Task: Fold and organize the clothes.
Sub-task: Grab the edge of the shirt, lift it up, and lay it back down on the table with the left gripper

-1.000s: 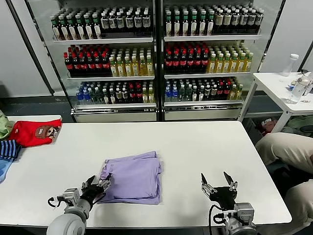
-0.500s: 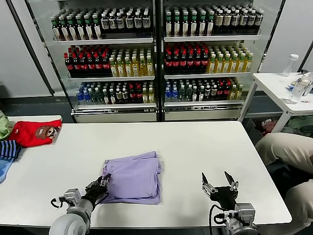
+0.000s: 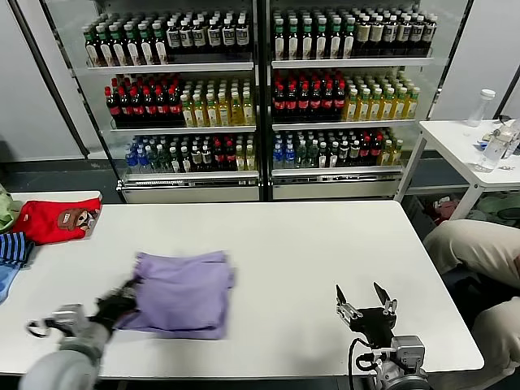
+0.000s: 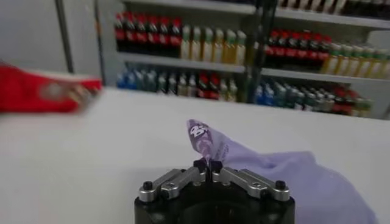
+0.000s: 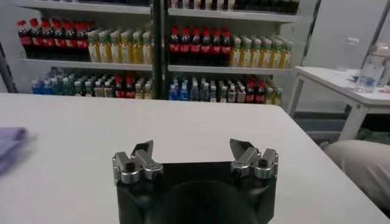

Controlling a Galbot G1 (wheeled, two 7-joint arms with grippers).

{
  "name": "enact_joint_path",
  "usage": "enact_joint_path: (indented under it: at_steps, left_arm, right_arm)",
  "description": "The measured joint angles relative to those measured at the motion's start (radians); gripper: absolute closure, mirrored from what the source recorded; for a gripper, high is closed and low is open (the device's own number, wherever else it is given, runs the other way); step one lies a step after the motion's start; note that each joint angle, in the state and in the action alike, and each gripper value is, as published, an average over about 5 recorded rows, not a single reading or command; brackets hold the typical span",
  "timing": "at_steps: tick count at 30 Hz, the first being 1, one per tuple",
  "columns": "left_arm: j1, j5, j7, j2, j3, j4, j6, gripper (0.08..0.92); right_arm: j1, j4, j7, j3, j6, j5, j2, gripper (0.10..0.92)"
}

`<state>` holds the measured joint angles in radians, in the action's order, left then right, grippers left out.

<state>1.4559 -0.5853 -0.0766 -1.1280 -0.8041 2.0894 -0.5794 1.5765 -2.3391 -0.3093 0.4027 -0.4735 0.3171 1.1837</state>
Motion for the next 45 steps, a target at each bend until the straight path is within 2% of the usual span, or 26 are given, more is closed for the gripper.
enact_joint_path:
  at_steps: [7,12,16,23,29,34,39,45]
  left_arm:
    - [0.04,0.03,0.058,0.14,-0.194,0.005,-0.003,0.905]
    - [0.038,0.053,0.082,0.165,-0.202,0.056,-0.006,0.905]
    - [0.028,0.073,0.097,0.117,-0.108,0.124,-0.005,0.905]
    - [-0.033,0.123,0.107,-0.055,0.202,0.156,0.002,0.885]
    - [-0.14,0.144,0.075,-0.206,0.387,0.079,0.037,0.731]
    - [-0.216,0.15,0.042,-0.272,0.454,0.033,0.071,0.584]
    - [-0.244,0.169,0.039,-0.271,0.457,0.045,0.102,0.437]
    - [-0.218,0.244,0.057,-0.211,0.376,0.055,0.179,0.265]
  right_arm:
    - [-0.017,0.013,0.01,-0.011,0.008,0.001,0.005,0.203]
    - [-0.016,0.015,0.017,-0.004,0.014,-0.001,0.005,0.203]
    - [-0.017,0.016,0.02,0.006,0.014,-0.001,0.004,0.203]
    - [-0.023,0.023,0.021,0.007,0.014,-0.005,0.004,0.203]
    - [-0.034,0.023,0.026,0.014,0.011,-0.002,-0.006,0.203]
    - [-0.049,0.036,0.03,0.018,0.007,0.008,-0.018,0.203]
    - [-0.085,0.06,0.025,0.001,-0.002,0.028,-0.026,0.203]
    - [-0.17,0.106,0.004,-0.054,-0.026,0.089,-0.013,0.203]
